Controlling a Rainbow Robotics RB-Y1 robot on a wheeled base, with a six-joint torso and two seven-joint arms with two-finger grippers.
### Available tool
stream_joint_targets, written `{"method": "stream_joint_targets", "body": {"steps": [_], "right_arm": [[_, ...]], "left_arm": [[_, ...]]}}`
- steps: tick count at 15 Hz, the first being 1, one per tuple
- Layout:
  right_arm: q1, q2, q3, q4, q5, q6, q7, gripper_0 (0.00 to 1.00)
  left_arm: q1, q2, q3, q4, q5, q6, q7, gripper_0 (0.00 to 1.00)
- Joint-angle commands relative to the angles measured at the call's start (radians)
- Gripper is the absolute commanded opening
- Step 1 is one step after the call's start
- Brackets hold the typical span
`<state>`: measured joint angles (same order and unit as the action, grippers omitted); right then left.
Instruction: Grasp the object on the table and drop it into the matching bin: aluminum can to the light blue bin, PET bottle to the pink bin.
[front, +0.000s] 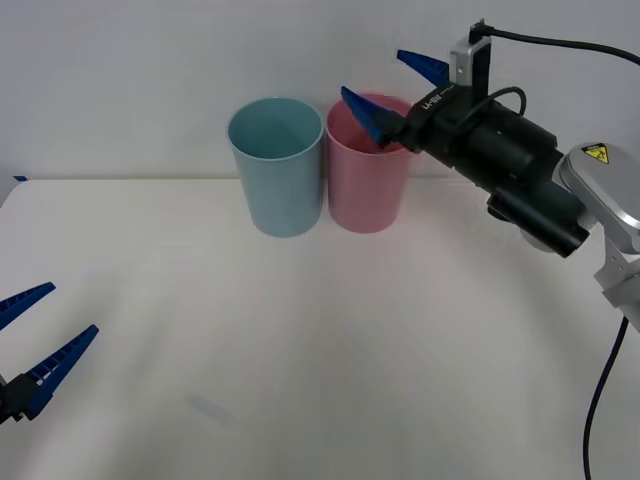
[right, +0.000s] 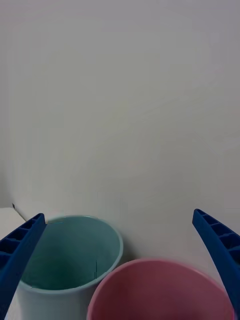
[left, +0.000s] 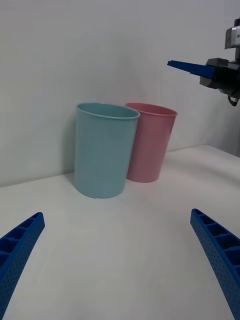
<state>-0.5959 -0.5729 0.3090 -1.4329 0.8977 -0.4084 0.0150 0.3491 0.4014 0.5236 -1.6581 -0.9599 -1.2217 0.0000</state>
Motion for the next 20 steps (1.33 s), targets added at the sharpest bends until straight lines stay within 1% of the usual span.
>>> {"method": "stream_joint_targets", "body": {"steps": [1,2,4,5,7,10,13,18,20], "right_arm": [[0.094,-0.064,-0.001,-0.103,-0.059,-0.015,0.017,1.0],[0.122,-0.079,-0.002,-0.13,-0.072,-0.021,0.025,1.0],[0.223,-0.127,-0.03,-0.224,-0.105,-0.043,0.051,1.0],[0.274,-0.144,-0.051,-0.259,-0.109,-0.052,0.06,1.0],[0.384,-0.156,-0.125,-0.317,-0.109,-0.124,0.082,1.0],[0.502,-0.168,-0.212,-0.339,-0.111,-0.248,0.112,1.0],[0.593,-0.173,-0.275,-0.339,-0.141,-0.328,0.234,1.0],[0.749,-0.176,-0.347,-0.339,-0.171,-0.402,0.401,1.0],[0.806,-0.176,-0.375,-0.339,-0.178,-0.431,0.444,1.0]], "left_arm": [[0.0,0.0,0.0,0.0,0.0,0.0,0.0,1.0],[0.0,0.0,0.0,0.0,0.0,0.0,0.0,1.0],[0.0,0.0,0.0,0.0,0.0,0.0,0.0,1.0],[0.0,0.0,0.0,0.0,0.0,0.0,0.0,1.0],[0.0,0.0,0.0,0.0,0.0,0.0,0.0,1.0],[0.0,0.0,0.0,0.0,0.0,0.0,0.0,1.0],[0.0,0.0,0.0,0.0,0.0,0.0,0.0,1.0],[0.0,0.0,0.0,0.0,0.0,0.0,0.0,1.0],[0.0,0.0,0.0,0.0,0.0,0.0,0.0,1.0]]}}
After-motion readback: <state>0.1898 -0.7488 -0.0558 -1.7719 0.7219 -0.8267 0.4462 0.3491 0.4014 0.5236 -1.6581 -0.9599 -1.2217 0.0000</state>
